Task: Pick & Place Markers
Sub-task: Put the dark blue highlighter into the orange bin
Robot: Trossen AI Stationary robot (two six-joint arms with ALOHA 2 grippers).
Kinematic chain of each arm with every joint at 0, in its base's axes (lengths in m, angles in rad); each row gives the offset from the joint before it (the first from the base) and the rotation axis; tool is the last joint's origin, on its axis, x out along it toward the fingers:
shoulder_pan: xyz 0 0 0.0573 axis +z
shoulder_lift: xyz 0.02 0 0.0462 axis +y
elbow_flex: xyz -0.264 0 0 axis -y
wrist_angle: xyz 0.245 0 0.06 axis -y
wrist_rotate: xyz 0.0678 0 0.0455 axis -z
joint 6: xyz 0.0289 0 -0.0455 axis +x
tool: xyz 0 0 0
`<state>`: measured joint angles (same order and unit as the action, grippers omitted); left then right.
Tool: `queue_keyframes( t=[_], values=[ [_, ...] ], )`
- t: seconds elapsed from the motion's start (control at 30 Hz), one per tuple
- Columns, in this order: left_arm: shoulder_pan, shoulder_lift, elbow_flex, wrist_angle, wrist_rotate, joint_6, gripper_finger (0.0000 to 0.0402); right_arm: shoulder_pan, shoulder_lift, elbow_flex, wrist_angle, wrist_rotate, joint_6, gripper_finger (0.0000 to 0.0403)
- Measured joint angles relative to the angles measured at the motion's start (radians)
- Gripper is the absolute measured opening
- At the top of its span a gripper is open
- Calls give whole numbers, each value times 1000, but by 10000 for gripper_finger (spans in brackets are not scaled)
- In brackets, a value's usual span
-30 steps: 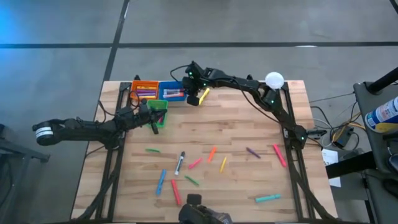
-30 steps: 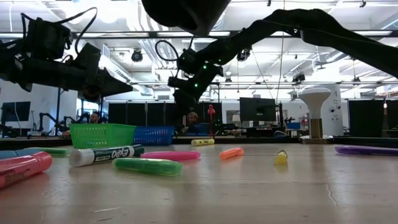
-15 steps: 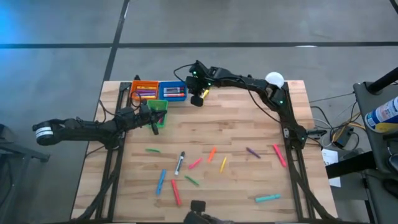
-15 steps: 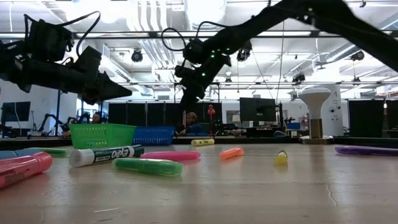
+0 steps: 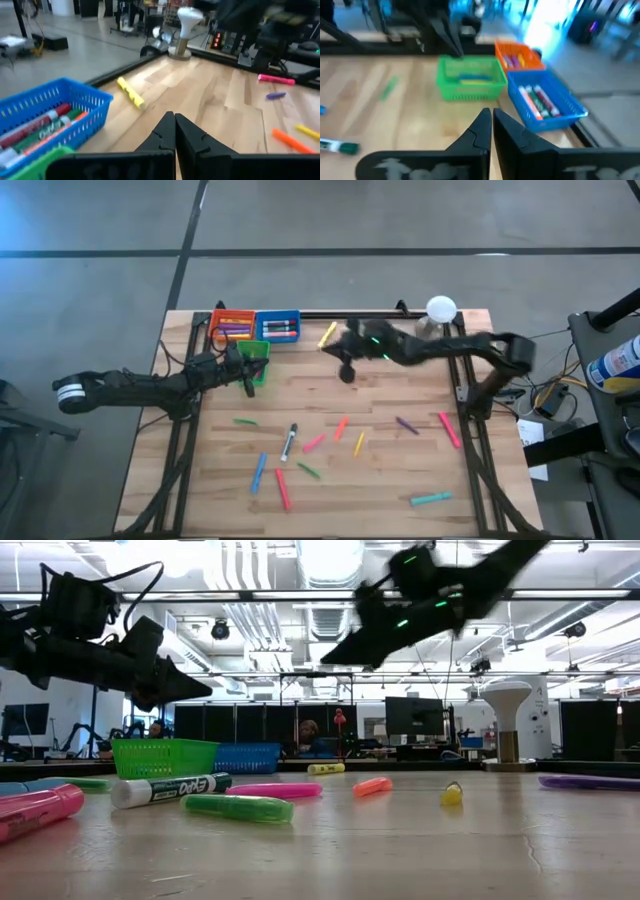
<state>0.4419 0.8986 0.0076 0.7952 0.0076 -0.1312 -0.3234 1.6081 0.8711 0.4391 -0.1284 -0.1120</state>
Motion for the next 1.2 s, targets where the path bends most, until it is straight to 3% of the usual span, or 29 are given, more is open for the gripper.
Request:
queue_keyframes(
  t=[0.23,0.4,0.47,0.6,0.7,0.8,0.93,1.2],
  values=[
    [-31,0,55,-129,2,-19,0,121,-271,-316,182,166,-10,11],
    [-166,0,164,-374,-16,-44,0,181,-410,-440,190,265,1,11],
    [-259,2,220,-534,-89,-77,0,201,-448,-479,205,303,2,11],
    [-499,5,340,-825,-330,-222,0,223,-488,-549,263,338,5,11],
    [-678,23,431,-1047,-460,-428,6,226,-511,-579,300,341,8,11],
    [-815,66,527,-1261,-514,-668,24,226,-528,-593,305,341,8,11],
    [-923,181,656,-1470,-492,-927,62,226,-537,-593,306,340,15,11],
    [-976,510,944,-1570,-243,-1186,125,228,-526,-584,299,338,29,11]
  ],
)
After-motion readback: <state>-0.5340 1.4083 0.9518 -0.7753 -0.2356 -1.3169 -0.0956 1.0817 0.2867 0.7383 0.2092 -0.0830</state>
